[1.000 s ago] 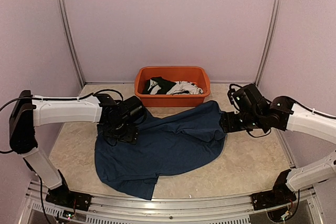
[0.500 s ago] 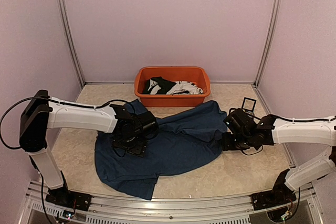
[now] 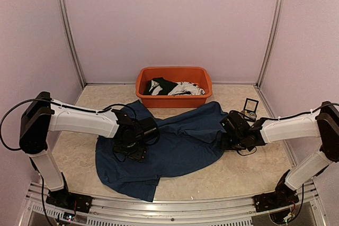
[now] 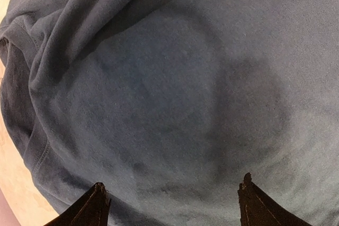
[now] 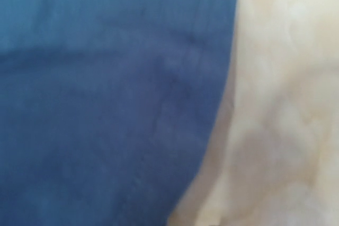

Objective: Pin the brooch onto the clothing
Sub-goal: Flatten out the crumpled clothing at the center of the board.

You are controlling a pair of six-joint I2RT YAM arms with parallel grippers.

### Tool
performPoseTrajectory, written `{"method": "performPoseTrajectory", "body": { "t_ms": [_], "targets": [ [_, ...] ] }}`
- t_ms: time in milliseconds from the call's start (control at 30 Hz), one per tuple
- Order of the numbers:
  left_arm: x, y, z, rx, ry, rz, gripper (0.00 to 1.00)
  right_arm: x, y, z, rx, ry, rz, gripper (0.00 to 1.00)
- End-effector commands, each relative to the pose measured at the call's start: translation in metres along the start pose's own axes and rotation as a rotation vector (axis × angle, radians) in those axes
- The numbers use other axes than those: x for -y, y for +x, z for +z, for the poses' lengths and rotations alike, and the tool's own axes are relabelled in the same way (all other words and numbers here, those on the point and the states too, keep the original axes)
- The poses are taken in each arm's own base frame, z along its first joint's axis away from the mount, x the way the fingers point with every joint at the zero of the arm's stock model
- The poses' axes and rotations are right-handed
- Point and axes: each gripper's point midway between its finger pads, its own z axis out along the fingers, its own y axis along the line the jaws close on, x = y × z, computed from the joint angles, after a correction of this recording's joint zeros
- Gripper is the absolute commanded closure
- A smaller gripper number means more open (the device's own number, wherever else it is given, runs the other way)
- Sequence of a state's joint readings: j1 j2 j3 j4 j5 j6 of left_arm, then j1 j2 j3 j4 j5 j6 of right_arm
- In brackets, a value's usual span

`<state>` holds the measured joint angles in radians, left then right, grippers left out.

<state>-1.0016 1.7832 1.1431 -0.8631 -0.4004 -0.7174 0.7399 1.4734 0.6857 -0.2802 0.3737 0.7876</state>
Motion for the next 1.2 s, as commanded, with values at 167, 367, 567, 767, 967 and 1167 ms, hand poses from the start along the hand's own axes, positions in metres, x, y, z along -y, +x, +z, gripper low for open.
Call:
{"method": "performPoseTrajectory", "body": {
  "t_ms": [167,367,567,767,967,1167],
  "targets": [
    [0.002,-0.001,0.007,0.012,-0.016,0.028,0.20,-0.012,-0.012,0.012,0.049,-0.070,0.016,0.79],
    [-0.003,-0.007,0.006,0.025,-0.022,0.037,0.21,-0.007,-0.003,0.015,0.023,-0.066,0.052,1.00],
    [-0.013,-0.012,0.005,0.034,-0.023,0.033,0.23,0.008,0.015,-0.039,0.061,-0.075,0.194,1.00],
    [-0.016,-0.013,0.014,0.020,-0.013,0.045,0.25,0.009,0.066,-0.086,0.012,-0.053,0.274,1.00],
    [-0.020,-0.005,0.021,-0.006,-0.030,0.068,0.25,-0.008,0.113,-0.115,-0.072,0.067,0.142,1.00],
    [-0.024,-0.002,0.016,-0.012,-0.029,0.073,0.25,0.000,0.134,-0.151,-0.066,0.185,0.068,1.00]
  ]
}}
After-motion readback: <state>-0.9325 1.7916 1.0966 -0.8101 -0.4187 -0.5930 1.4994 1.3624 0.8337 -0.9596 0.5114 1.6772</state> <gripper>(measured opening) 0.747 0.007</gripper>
